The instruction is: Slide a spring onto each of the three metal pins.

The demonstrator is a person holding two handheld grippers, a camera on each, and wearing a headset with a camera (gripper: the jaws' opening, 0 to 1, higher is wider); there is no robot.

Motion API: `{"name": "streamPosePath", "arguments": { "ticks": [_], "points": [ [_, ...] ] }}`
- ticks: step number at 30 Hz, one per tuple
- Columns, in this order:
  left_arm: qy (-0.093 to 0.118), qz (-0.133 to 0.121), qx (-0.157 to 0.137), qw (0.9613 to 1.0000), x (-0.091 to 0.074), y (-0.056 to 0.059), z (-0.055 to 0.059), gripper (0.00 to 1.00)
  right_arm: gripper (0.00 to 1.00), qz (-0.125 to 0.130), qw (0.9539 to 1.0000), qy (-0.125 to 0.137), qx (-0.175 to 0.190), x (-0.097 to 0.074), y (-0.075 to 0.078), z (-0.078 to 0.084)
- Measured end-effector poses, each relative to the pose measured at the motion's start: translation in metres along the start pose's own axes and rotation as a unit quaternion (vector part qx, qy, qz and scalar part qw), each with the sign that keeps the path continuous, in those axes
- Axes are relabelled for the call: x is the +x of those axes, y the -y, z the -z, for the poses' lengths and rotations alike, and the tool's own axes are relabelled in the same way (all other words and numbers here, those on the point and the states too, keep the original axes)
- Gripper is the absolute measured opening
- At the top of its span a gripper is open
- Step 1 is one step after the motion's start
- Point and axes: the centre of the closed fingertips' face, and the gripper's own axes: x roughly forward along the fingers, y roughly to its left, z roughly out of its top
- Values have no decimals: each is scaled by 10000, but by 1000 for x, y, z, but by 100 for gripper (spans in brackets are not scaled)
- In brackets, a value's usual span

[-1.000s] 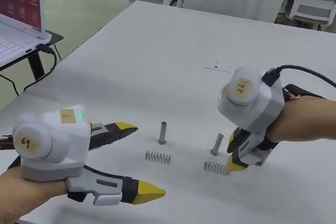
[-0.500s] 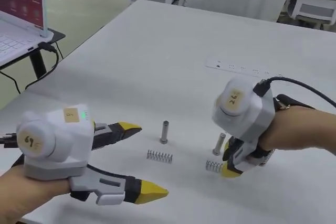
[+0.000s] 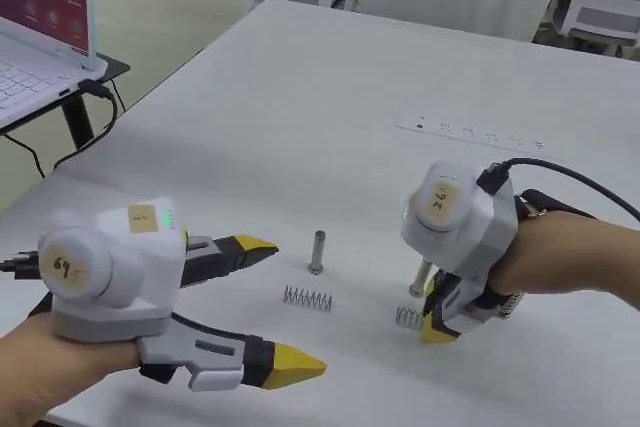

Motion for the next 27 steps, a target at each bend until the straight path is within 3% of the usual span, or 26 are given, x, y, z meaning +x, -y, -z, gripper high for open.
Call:
{"name": "streamPosePath", "arguments": {
  "ticks": [15, 27],
  "points": [
    [-49, 72, 36, 10000, 2, 4, -1, 71, 8, 28, 10000, 17, 50, -3, -1, 0],
    [-83, 283, 202, 9994, 11, 8, -11, 66, 8, 27, 9999, 102, -15, -28, -11, -12]
  ]
}}
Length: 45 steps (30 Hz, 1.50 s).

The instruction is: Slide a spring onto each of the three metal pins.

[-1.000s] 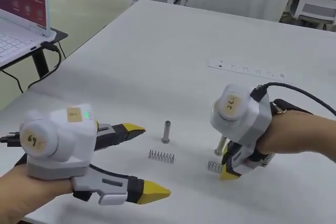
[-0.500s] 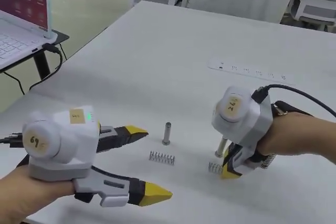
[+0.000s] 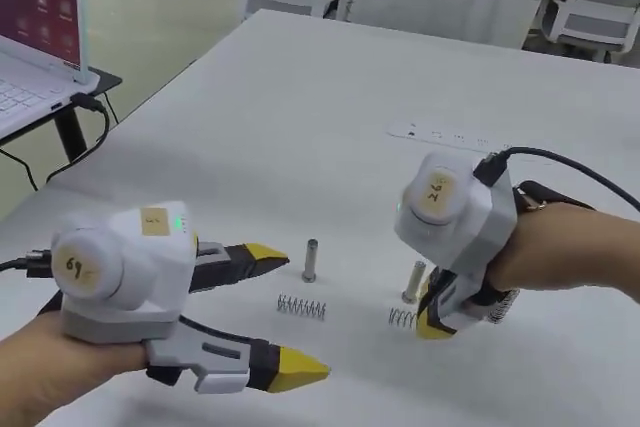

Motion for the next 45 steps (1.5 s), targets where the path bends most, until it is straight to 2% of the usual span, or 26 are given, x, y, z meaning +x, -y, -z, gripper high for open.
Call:
{"name": "streamPosePath", "arguments": {
  "ticks": [11, 24, 45],
  "points": [
    [-77, 310, 228, 9992, 12, 9, -5, 60, 8, -29, 9999, 108, -72, -16, -11, -16],
    [-192, 721, 576, 9955, 27, 17, -13, 47, 8, -72, 9994, 220, -256, -27, -26, -30],
    [-105, 1022, 796, 9915, 34, 29, -21, 19, 8, -88, 9979, 245, -594, -37, -40, -45]
  ]
}}
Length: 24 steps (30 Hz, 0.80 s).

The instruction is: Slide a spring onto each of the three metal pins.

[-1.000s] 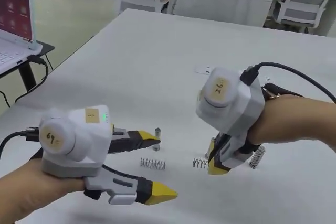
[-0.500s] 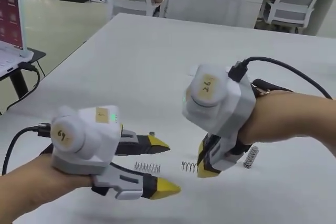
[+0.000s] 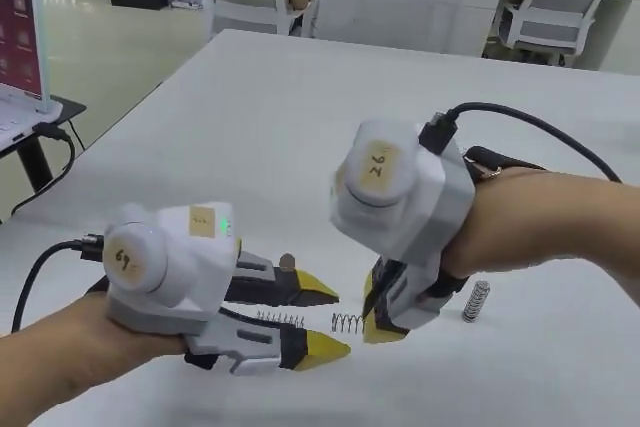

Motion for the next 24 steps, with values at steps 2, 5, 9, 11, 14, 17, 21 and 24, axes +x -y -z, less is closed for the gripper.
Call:
{"name": "streamPosePath", "arguments": {
  "ticks": [2, 5, 9, 11, 14, 17, 21, 24],
  "points": [
    [-15, 18, 19, 10000, 0, 1, 0, 17, 8, -10, 10000, -6, -17, 0, -1, 0],
    [-22, 52, 44, 10000, 1, 3, 1, 14, 8, -29, 10000, -26, -44, 0, -2, 0],
    [-15, 87, 75, 9999, 2, 5, 0, 11, 8, -44, 9999, -50, -81, 0, -4, 0],
    [-13, 94, 86, 9999, 3, 5, 0, 10, 8, -44, 9999, -58, -98, 0, -4, -1],
    [-22, 110, 103, 9999, 3, 6, 0, 7, 8, -47, 9999, -60, -110, 0, -4, -1],
    [-43, 106, 113, 9999, 3, 6, 1, 5, 8, -59, 9999, -53, -111, 0, -5, -1],
    [-61, 117, 155, 9998, 3, 6, 1, 4, 8, -67, 9999, -67, -114, -1, -6, -1],
    [-91, 127, 171, 9997, 4, 7, 1, 4, 8, -68, 9999, -68, -114, -1, -6, 0]
  ]
}}
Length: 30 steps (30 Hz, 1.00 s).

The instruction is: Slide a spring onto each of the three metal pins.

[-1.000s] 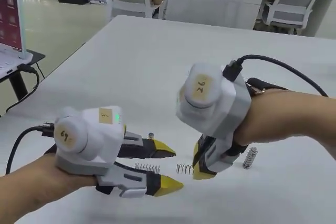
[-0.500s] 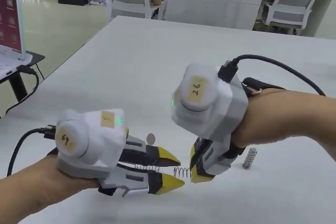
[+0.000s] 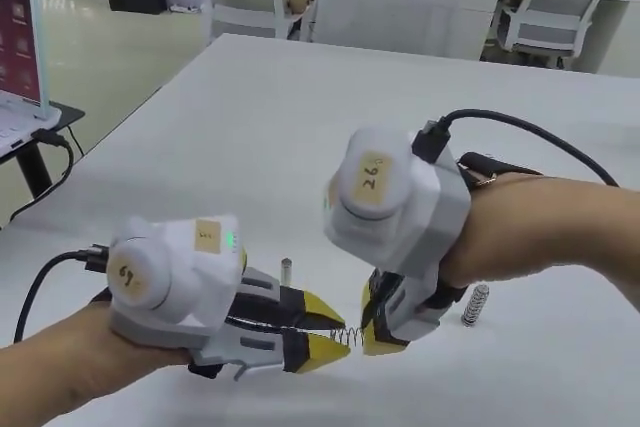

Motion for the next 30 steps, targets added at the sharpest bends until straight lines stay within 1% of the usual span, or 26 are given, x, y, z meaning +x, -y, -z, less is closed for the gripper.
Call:
{"name": "streamPosePath", "arguments": {
  "ticks": [8, 15, 22, 30],
  "points": [
    [-53, 10, 121, 9999, 1, 1, -1, 3, 8, 6, 10000, 6, 6, -2, -1, 1],
    [-58, 17, 169, 9998, 1, 1, -1, 2, 8, 19, 10000, 31, -5, -2, -1, 0],
    [-70, 20, 173, 9998, 0, 1, -3, 2, 8, 29, 9999, 119, -12, -3, 0, 0],
    [-80, -8, 155, 9998, -2, 0, -1, 2, 8, 25, 9998, 171, -45, -2, -1, -2]
  ]
}}
